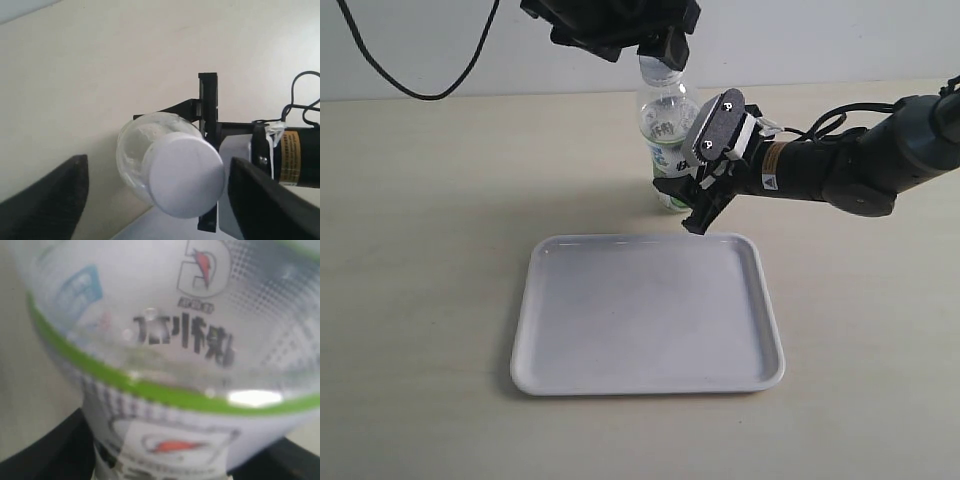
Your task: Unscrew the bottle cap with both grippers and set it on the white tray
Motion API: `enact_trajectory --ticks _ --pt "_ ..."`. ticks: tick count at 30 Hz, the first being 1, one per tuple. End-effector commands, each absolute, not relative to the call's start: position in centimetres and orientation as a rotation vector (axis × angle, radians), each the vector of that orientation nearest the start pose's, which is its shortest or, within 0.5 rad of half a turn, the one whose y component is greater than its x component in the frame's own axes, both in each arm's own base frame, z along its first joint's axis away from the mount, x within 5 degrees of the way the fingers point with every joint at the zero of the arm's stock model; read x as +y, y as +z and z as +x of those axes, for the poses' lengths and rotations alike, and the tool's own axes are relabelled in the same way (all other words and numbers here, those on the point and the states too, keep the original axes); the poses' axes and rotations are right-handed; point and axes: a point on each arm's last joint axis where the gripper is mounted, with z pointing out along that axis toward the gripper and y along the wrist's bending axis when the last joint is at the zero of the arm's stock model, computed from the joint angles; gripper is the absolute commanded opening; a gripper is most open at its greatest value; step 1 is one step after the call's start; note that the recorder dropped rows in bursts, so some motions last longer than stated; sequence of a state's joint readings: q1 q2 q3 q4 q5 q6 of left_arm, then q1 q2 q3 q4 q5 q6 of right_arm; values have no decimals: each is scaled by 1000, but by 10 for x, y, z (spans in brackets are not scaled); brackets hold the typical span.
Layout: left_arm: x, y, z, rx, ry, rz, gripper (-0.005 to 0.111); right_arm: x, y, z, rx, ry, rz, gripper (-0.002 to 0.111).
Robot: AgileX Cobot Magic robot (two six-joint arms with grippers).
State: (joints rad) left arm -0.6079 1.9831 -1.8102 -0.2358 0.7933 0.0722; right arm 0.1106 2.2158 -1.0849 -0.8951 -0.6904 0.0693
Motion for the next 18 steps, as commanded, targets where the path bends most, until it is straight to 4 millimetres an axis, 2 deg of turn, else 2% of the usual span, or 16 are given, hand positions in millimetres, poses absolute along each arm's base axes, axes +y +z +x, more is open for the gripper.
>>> enact_trajectory --ticks 1,4,6,10,11,13,14,18 --pt "-273 302 369 2354 -494 706 88 76 46 395 1961 80 -1196 0" --pt "-273 306 370 2326 -469 738 92 76 46 395 1961 80 -1196 0" --pt "-272 317 370 2265 -435 804 92 76 46 395 1961 80 -1196 0" --pt "-268 346 363 2058 -315 1074 92 76 46 395 1964 78 -1197 0" --pt "-265 348 359 1975 -235 1263 92 75 46 395 1966 77 -1197 0" --pt "-262 347 353 1889 -159 1483 92 75 46 395 1966 77 -1197 0" --pt "-262 346 351 1869 -143 1546 92 75 46 395 1966 77 -1197 0" --pt "-262 342 345 1902 -202 1603 92 75 46 395 1966 77 -1197 0"
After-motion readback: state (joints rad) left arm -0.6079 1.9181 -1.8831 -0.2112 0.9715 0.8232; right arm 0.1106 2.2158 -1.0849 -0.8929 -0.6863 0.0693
